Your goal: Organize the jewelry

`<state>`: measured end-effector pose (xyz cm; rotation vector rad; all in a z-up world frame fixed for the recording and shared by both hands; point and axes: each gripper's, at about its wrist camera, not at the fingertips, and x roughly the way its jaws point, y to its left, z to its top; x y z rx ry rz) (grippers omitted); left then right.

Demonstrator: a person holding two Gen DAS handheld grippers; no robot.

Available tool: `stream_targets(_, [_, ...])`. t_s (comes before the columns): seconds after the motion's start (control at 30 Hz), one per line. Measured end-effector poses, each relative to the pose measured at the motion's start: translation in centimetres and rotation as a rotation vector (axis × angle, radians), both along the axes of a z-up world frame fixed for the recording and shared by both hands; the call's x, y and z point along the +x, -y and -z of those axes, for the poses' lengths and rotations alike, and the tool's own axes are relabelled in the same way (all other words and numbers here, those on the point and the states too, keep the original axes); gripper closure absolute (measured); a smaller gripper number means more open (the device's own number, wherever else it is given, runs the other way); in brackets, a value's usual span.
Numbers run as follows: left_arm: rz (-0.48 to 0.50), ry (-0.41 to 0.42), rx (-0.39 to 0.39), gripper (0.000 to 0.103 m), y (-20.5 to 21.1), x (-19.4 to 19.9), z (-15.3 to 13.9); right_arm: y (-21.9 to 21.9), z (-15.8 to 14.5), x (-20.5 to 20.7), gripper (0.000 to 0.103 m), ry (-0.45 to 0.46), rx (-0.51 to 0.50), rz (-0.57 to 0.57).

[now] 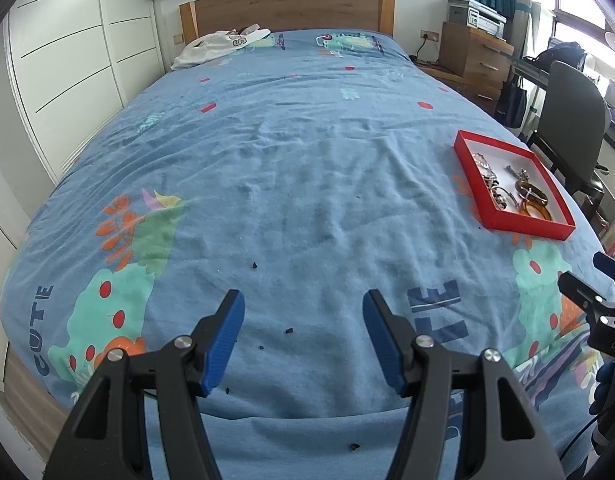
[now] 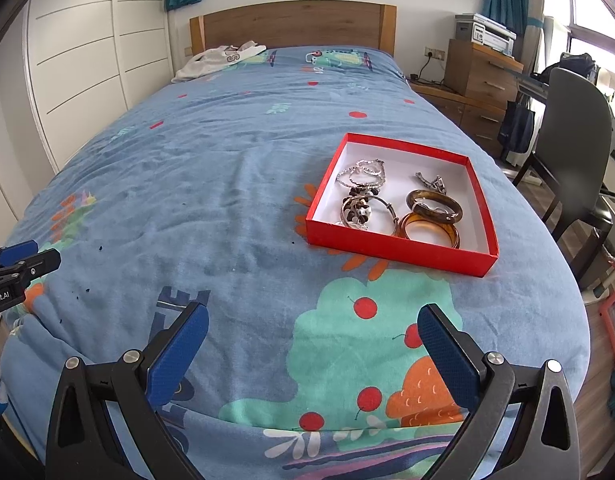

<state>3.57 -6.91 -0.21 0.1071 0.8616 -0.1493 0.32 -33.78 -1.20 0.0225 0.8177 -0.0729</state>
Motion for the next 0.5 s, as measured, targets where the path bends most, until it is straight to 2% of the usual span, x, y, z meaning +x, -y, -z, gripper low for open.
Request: stream_targets(0.5, [-0.008, -0.003, 0.009, 0.043, -0.14, 0.16, 0.43, 0.03, 0.17, 0.14, 0.001, -0.003, 0.004, 0.002])
